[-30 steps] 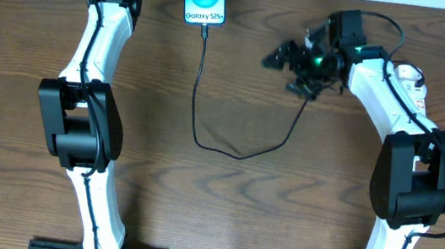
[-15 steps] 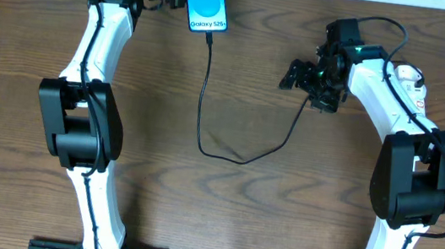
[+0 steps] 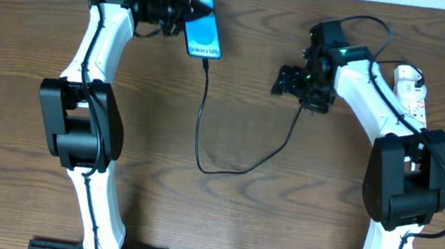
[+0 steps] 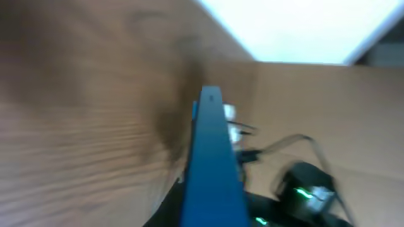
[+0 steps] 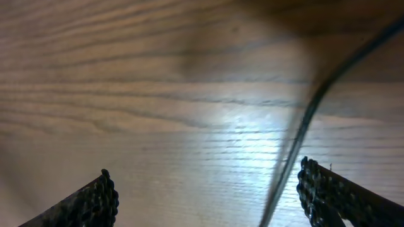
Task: Plug charger to phone and switch on socket
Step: 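Lower the phone with the left gripper and lay it flat on the table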
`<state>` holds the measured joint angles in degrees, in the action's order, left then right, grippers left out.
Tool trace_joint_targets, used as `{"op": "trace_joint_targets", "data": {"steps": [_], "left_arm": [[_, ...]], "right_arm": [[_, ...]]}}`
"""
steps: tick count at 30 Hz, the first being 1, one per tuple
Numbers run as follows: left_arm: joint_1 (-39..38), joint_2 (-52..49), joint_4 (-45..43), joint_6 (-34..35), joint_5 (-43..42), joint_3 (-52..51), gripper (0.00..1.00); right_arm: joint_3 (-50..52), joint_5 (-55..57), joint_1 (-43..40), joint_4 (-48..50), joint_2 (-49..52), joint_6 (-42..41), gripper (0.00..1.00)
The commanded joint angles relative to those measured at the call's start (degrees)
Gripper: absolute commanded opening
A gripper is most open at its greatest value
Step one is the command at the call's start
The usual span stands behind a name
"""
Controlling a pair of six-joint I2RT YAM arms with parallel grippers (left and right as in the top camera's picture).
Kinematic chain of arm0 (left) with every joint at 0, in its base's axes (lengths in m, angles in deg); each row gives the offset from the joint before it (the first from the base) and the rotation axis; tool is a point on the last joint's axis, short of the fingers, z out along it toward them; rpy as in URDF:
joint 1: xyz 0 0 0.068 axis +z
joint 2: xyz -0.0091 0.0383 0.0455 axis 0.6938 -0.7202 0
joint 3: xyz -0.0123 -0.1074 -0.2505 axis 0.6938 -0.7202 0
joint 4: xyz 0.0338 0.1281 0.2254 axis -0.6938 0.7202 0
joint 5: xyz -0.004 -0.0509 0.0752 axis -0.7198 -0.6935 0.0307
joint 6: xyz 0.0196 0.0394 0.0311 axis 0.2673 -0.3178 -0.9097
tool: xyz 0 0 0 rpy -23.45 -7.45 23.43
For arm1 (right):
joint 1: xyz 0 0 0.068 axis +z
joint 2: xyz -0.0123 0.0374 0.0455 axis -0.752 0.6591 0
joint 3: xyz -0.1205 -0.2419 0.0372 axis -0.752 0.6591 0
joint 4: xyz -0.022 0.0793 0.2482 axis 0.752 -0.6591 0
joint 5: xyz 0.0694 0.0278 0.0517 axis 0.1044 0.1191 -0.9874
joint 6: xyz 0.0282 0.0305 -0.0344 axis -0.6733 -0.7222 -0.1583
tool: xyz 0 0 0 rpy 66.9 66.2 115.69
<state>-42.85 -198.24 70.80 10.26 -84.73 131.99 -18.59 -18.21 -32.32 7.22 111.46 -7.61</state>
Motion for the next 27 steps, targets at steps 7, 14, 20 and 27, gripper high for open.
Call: {"op": "trace_joint_targets", "data": {"steps": [7,14,20,27], "left_arm": [[-4.5,1.5,9.2,-13.0,14.9,0.7,0.07],[-8.4,1.4,12.7,-15.1,23.5,-1.0,0.07],[-9.9,1.0,10.3,-14.5,23.5,-5.1,0.07],[-11.6,0.0,9.5,-10.7,23.4,-8.0,0.07]], "right_arm": [[-0.4,-0.9,0.9,1.1,-0.1,0.8,0.84],[-0.4,-9.6,-0.4,5.8,-0.1,0.8,0.83],[-0.4,-15.5,-0.8,8.3,-0.1,0.8,0.85],[-0.4,-15.9,-0.8,8.7,-0.1,1.7,0.85]]}}
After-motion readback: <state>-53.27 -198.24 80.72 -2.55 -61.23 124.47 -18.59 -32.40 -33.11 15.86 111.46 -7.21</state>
